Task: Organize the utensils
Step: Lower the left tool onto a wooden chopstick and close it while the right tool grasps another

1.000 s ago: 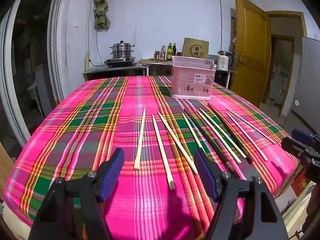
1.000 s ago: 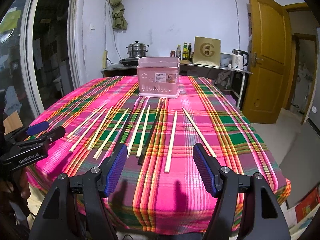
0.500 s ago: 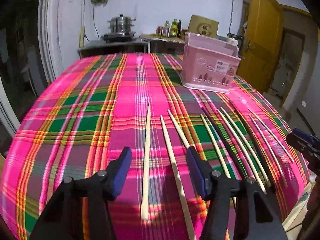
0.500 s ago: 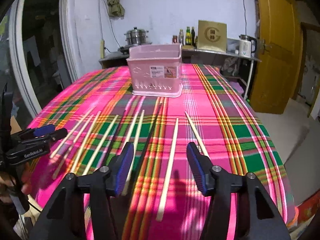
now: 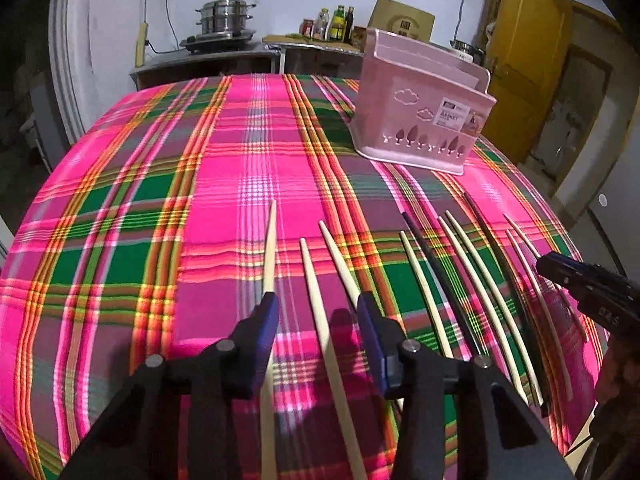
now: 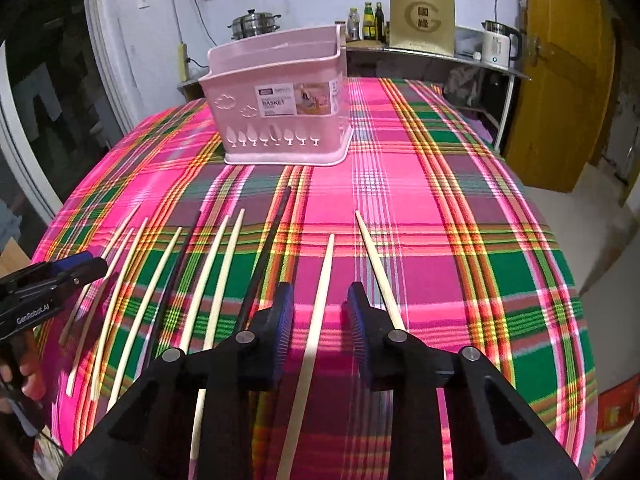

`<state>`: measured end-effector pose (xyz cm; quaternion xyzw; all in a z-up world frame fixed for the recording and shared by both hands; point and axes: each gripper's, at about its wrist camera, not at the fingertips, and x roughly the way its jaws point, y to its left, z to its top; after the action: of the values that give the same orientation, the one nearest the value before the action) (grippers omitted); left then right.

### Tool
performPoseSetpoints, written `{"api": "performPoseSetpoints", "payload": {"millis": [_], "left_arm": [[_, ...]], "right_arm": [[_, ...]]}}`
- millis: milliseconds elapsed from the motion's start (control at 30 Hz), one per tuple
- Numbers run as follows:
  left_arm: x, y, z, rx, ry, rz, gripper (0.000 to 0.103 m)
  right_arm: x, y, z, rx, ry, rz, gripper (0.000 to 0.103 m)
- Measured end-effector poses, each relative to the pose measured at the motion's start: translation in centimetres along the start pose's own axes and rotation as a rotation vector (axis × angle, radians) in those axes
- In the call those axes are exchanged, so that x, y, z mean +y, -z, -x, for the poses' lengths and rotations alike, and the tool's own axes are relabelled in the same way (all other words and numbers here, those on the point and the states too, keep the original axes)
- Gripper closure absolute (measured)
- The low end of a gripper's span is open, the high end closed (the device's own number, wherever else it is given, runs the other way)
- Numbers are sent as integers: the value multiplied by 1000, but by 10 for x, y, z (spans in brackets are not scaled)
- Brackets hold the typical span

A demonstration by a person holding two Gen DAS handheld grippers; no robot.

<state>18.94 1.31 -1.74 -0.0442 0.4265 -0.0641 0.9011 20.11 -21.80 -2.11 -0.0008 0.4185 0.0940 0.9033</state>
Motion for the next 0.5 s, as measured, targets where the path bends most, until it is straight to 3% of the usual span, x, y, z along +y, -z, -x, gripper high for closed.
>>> {"api": "performPoseSetpoints", "payload": {"millis": [500], "left_arm": [[0, -20, -22, 84, -22, -6, 67]], "right_arm": [[0, -18, -32, 82, 36, 22, 80]]}}
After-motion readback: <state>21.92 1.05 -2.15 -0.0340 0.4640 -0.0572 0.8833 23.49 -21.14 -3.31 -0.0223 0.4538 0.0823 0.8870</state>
